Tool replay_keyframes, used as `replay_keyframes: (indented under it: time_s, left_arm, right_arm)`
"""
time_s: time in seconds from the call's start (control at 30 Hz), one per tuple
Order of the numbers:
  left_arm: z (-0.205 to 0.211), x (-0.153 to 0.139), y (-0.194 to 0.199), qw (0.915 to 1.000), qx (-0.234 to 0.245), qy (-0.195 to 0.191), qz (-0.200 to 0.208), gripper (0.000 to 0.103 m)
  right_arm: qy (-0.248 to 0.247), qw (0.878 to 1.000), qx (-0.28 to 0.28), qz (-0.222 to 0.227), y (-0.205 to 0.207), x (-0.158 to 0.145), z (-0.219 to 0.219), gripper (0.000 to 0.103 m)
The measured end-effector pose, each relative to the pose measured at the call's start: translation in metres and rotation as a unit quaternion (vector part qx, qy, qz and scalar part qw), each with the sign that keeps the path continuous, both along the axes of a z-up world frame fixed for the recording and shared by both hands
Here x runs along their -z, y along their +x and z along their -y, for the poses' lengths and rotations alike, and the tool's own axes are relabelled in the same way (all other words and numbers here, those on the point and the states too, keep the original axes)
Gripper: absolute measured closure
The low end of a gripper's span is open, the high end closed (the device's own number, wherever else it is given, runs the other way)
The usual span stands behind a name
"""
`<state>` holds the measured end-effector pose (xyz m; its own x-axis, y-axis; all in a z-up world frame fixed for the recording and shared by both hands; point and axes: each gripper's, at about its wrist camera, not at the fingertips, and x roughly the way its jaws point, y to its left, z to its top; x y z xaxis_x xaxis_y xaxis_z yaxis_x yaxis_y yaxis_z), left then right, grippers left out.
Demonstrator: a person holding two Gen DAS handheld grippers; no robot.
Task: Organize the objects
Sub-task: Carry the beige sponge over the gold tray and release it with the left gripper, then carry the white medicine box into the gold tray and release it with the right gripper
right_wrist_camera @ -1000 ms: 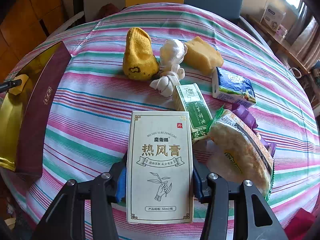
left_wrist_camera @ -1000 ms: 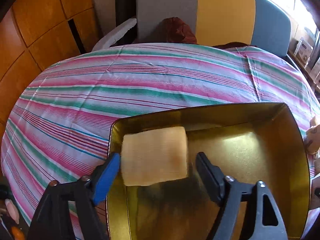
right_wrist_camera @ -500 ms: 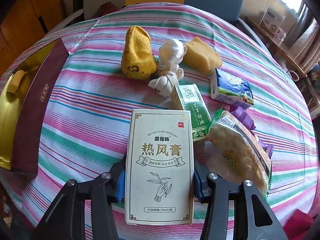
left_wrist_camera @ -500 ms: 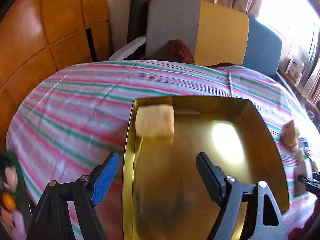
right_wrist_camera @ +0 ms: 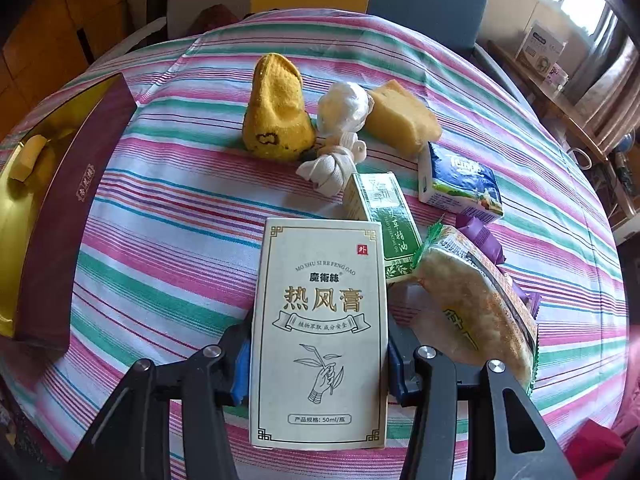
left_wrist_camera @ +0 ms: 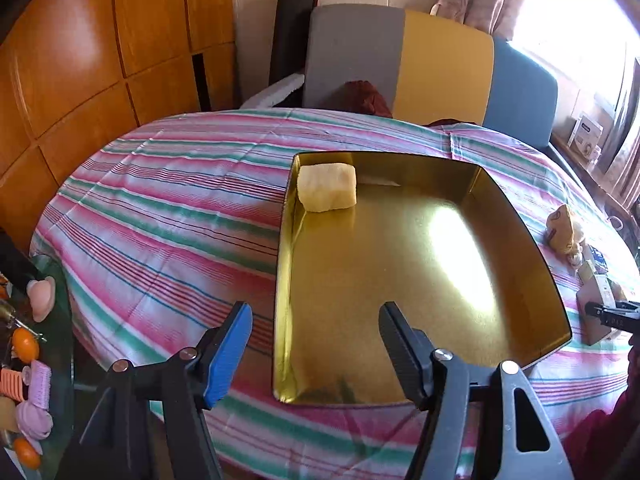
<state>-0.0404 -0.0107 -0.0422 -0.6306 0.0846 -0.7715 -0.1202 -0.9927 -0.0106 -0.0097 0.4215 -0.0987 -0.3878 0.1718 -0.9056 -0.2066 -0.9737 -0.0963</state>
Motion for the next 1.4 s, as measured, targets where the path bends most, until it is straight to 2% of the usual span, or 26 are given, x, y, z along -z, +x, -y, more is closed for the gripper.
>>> replay_keyframes:
  time_s: [0.43,0.53,0.6,0.73,0.9,1.0,1.1,1.23,1.4]
  left_arm:
    - [0.011,0.018,0.011,0.9997,0.002,0.008,0.023,0.036]
    - [0.015,0.020,0.010,0.9997,-0.002,0.011,0.024,0.036]
    - [0.018,0.022,0.008,0.9995,-0.006,0.014,0.028,0.036]
    - [0.027,0.025,0.006,0.9992,-0.016,0.021,0.032,0.036]
    - [0.047,0.026,0.001,0.9976,-0.037,0.043,0.041,0.036]
    - [0.059,0.028,-0.001,0.9962,-0.049,0.053,0.048,0.036]
    - [0.069,0.033,-0.003,0.9950,-0.060,0.059,0.054,0.036]
    - [0.077,0.034,-0.005,0.9941,-0.069,0.065,0.053,0.036]
    - [0.084,0.033,-0.007,0.9929,-0.072,0.081,0.049,0.036]
  right_arm:
    - [0.023,1.000,0.013,0.005,0.002,0.000,0.008,0.051]
    - [0.017,1.000,0.022,-0.012,0.005,-0.016,0.013,0.051]
    - [0.000,0.999,0.018,-0.040,0.005,-0.040,0.022,0.051]
    - [-0.035,0.995,-0.024,-0.086,-0.008,-0.082,0.063,0.051]
    - [-0.092,0.984,-0.108,-0.103,-0.039,-0.107,0.149,0.051]
    - [-0.134,0.976,-0.154,-0.078,-0.069,-0.098,0.206,0.051]
    - [-0.149,0.972,-0.175,-0.048,-0.093,-0.079,0.252,0.051]
    - [-0.183,0.968,-0.169,-0.008,-0.128,-0.050,0.297,0.051]
    - [-0.179,0.973,-0.145,0.013,-0.159,-0.032,0.329,0.051]
